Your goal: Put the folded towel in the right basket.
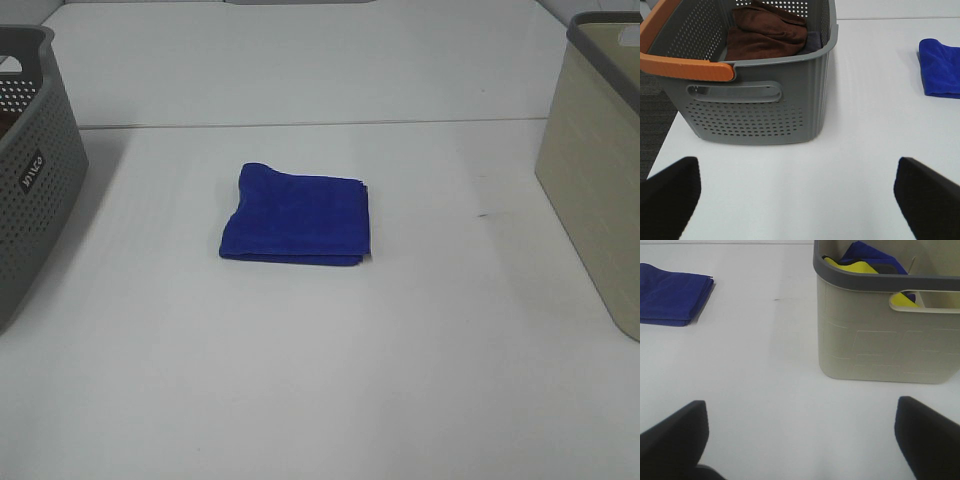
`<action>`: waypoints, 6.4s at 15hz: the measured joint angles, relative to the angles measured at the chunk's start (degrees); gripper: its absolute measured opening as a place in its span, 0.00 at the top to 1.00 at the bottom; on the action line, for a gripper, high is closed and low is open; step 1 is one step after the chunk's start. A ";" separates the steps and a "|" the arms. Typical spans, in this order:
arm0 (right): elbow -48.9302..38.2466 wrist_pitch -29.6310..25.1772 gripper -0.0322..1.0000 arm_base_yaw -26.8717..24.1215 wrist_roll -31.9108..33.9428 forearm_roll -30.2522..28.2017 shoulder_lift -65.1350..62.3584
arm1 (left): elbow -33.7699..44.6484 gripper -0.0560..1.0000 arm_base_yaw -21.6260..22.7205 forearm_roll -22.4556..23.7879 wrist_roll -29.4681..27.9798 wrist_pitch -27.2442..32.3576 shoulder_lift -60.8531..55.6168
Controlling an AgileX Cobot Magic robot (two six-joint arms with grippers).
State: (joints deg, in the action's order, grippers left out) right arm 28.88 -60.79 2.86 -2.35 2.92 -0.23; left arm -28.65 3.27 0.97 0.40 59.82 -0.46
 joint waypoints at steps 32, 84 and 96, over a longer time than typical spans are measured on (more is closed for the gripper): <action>71.45 8.71 0.06 12.66 0.52 32.54 127.83 | 0.00 0.03 0.00 0.29 0.17 0.00 0.00; 79.87 -9.34 0.20 -18.62 3.04 -0.06 106.86 | 0.00 0.03 0.00 0.86 0.63 0.00 0.00; 72.08 -9.22 0.03 -3.27 6.65 4.41 87.95 | 0.00 0.03 0.00 0.86 0.86 0.00 0.00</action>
State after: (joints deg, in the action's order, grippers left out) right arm 100.96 -70.02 -0.40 4.30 7.33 87.72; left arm -28.65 3.27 1.83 1.26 59.82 -0.46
